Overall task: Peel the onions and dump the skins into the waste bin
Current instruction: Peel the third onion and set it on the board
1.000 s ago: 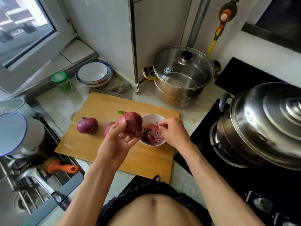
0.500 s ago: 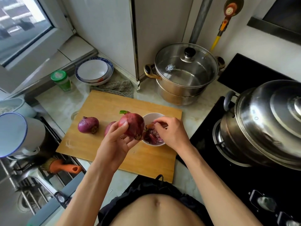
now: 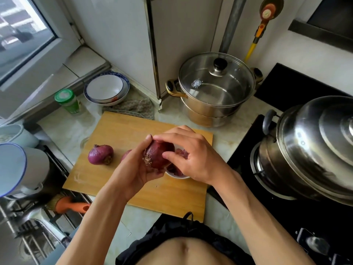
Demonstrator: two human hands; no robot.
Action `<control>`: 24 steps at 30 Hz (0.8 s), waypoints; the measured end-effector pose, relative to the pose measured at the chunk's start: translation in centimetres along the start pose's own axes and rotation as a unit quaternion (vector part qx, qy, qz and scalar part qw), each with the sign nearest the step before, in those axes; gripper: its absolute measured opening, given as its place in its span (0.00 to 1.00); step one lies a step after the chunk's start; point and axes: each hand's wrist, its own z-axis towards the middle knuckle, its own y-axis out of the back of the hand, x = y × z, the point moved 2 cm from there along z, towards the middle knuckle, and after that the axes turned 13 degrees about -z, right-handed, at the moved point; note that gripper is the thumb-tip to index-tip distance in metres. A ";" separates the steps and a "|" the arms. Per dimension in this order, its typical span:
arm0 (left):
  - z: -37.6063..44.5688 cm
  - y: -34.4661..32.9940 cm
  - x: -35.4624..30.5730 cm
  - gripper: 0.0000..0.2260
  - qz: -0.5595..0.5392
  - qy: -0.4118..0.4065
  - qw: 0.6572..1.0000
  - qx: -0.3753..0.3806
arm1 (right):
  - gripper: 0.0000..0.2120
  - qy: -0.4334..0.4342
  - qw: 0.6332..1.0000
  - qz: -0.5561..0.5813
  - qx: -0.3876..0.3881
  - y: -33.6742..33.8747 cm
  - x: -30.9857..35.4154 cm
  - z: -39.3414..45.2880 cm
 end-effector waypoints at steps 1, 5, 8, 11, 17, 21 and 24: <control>0.2 -0.1 -0.1 0.20 0.006 0.007 1.000 -0.003 | 0.18 0.011 1.000 -0.010 -0.002 0.0 -0.2 0.0; 0.5 -0.1 -0.3 0.22 0.037 0.030 0.999 -0.021 | 0.13 0.039 0.998 -0.042 -0.008 -0.1 -0.7 0.2; 0.6 -0.2 -0.4 0.24 0.050 0.047 0.997 -0.035 | 0.10 0.047 0.998 -0.040 -0.018 0.0 -0.8 0.1; 0.8 -0.1 -0.3 0.26 0.051 0.053 0.997 -0.039 | 0.08 0.042 0.998 -0.038 -0.029 -0.1 -0.9 0.0; 0.7 0.1 -0.5 0.27 -0.019 0.011 1.000 -0.015 | 0.09 -0.063 0.995 -0.003 -0.082 -0.4 -1.4 -0.8; 0.8 0.3 -0.6 0.33 -0.099 -0.036 0.994 0.015 | 0.19 -0.245 0.967 0.063 -0.023 -0.9 -1.9 -1.7; 0.7 -0.2 0.1 0.29 -0.092 -0.045 0.995 0.017 | 0.27 -0.281 0.953 0.107 0.020 -1.6 -1.5 -2.1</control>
